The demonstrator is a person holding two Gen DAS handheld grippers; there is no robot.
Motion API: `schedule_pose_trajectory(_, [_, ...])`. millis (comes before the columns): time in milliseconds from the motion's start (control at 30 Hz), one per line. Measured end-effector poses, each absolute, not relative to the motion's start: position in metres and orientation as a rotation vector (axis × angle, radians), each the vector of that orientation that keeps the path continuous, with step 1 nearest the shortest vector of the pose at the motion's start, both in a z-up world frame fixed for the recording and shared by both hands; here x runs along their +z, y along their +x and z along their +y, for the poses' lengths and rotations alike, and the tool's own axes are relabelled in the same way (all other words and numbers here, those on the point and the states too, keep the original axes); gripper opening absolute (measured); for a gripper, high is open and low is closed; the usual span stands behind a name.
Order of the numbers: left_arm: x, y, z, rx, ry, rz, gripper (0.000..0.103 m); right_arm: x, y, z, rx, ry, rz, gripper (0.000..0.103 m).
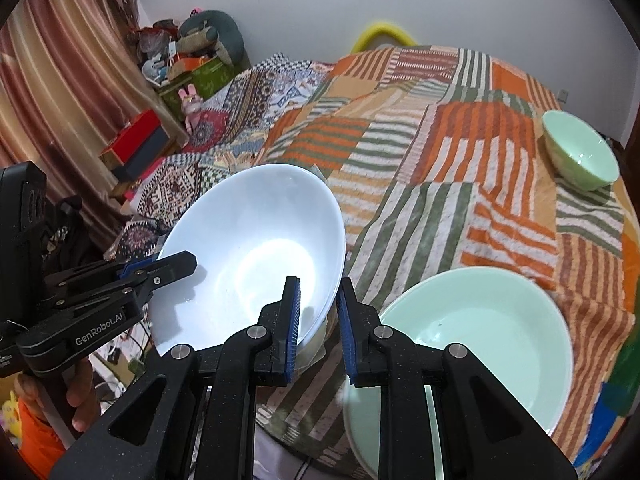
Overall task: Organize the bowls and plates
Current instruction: 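Carry the white bowl over the pink bowl and lower it inside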
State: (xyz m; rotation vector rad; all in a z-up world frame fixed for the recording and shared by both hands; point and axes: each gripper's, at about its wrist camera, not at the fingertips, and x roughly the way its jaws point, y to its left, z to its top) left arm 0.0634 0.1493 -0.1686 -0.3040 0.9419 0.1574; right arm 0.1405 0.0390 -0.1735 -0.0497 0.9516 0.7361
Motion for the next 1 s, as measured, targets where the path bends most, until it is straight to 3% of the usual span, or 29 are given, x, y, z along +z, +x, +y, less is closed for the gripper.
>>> schedule_pose_trajectory(1000, [-0.213,0.063,0.171,0.204,-0.345,1.019,0.012,-0.209,0.142,0.063,0.767,-0.083,1.057,0.019])
